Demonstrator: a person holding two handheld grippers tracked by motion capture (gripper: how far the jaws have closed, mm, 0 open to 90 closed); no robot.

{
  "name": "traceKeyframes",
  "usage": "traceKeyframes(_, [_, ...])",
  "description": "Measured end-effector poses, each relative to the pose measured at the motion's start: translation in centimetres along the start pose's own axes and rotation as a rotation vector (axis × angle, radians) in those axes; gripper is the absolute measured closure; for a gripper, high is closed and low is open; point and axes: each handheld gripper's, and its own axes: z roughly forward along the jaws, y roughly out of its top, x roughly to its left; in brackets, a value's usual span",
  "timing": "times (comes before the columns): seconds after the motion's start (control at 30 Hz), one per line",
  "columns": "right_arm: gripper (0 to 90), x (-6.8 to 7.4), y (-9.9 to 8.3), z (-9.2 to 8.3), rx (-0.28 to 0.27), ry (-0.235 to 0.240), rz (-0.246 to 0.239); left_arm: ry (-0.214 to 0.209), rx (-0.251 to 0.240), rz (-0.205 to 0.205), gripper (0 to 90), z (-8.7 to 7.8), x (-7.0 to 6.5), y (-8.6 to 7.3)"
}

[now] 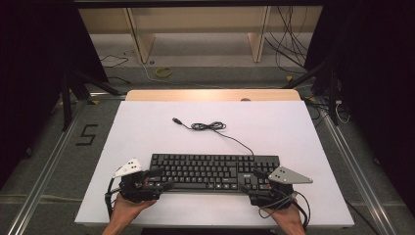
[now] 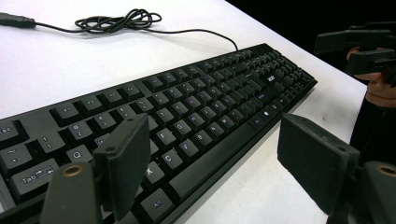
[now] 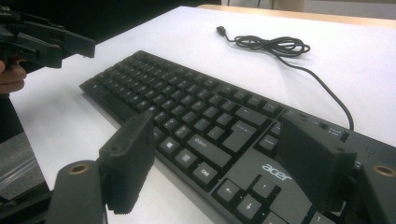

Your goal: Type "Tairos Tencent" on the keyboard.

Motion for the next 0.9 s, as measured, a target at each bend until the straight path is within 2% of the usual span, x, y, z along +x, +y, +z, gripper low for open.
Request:
traceKeyframes(0.47, [28.7, -0.2, 0.5, 0.4, 0.004, 0.006, 0.019, 0.010, 0.003, 0.003, 25.9, -0.1, 0.1, 0.1])
traceKeyframes(0.77, [29.1, 0.0, 2.3, 2.0, 0.034, 0.042, 0.011, 0.052, -0.009, -0.002, 26.2, -0.5, 0.6, 0.4])
traceKeyframes(0.9, [29.3, 0.2, 3.2, 2.9, 0.049, 0.057, 0.007, 0.076, 0.004, 0.006, 27.3, -0.7, 0.7, 0.5])
